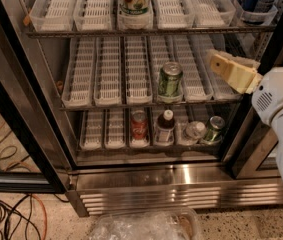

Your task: Pick pepsi can from top shelf of fridge

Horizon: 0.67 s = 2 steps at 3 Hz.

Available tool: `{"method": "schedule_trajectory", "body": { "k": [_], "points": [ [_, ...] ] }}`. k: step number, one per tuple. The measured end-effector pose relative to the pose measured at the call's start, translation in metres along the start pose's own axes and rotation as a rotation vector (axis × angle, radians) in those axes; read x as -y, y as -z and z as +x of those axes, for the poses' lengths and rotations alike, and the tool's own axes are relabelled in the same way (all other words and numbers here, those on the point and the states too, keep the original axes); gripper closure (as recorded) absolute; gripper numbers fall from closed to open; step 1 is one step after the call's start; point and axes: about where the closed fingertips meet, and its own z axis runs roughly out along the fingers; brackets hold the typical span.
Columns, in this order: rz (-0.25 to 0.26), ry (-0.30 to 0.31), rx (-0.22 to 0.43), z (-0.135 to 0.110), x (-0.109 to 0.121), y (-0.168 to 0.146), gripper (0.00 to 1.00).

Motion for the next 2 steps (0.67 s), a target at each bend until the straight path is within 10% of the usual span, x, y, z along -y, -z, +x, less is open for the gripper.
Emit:
{"method": "schedule_trajectory", "body": {
  "k": [2],
  "points": [
    [0.009,0.071,0.077,-0.013,-0.013,-0.014,0.0]
  ]
}}
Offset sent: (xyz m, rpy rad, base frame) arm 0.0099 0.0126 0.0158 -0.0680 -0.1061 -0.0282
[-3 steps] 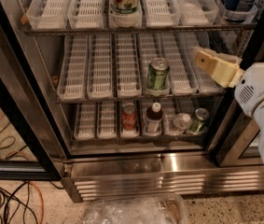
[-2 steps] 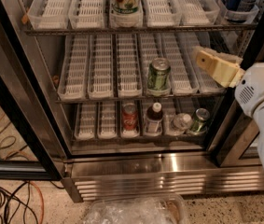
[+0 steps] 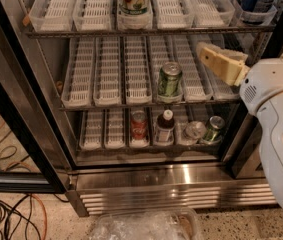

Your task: Pick pepsi can from top shelf of fridge

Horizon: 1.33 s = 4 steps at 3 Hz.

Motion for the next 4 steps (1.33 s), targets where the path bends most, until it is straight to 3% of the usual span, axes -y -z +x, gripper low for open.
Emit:
{"method": "schedule_trajectory", "body": {
  "k": [2,3,4],
  "points": [
    [0.01,-0.011,0.016,-0.009,-0.002,-0.02,0.0],
    [0.046,0.015,0.055,-0.022,0.004,-0.067,0.0],
    [0.059,0.044,0.049,-0.017,0.016,-0.084,0.0]
  ]
}}
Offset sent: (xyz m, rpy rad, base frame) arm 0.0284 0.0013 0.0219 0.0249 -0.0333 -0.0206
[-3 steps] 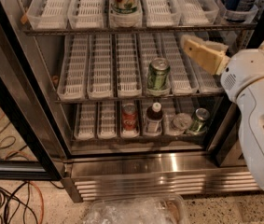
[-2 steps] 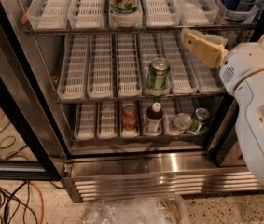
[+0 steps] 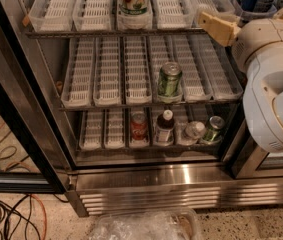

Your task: Pick pepsi can from top shelf of fridge

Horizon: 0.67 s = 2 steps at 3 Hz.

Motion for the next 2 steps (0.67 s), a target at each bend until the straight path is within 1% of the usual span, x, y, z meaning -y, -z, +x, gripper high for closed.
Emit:
{"method": "schedule_trajectory", "body": {
  "k": [1,2],
  "points": [
    [0.0,0.0,0.0,0.0,0.0,0.0,0.0],
    [0.0,0.0,0.0,0.0,0.0,0.0,0.11]
  ]
}}
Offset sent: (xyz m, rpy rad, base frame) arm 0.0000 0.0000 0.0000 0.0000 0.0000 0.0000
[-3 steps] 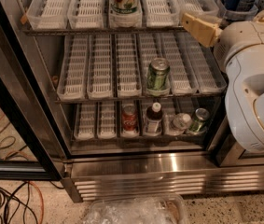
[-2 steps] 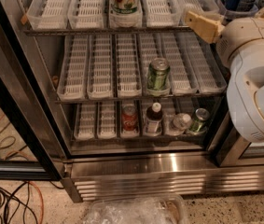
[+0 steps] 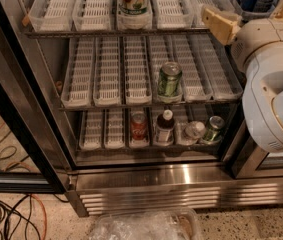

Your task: Pick pepsi can from top shelf of fridge

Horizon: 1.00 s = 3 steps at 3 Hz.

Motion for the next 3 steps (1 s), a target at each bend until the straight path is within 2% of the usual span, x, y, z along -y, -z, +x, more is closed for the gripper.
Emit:
{"method": "schedule_trajectory", "body": {
  "k": [1,3],
  "points": [
    [0.0,0.0,0.0,0.0,0.0,0.0,0.26],
    [0.013,0.001,-0.003,0.0009,0.0017,-0.001,0.23]
  ]
}}
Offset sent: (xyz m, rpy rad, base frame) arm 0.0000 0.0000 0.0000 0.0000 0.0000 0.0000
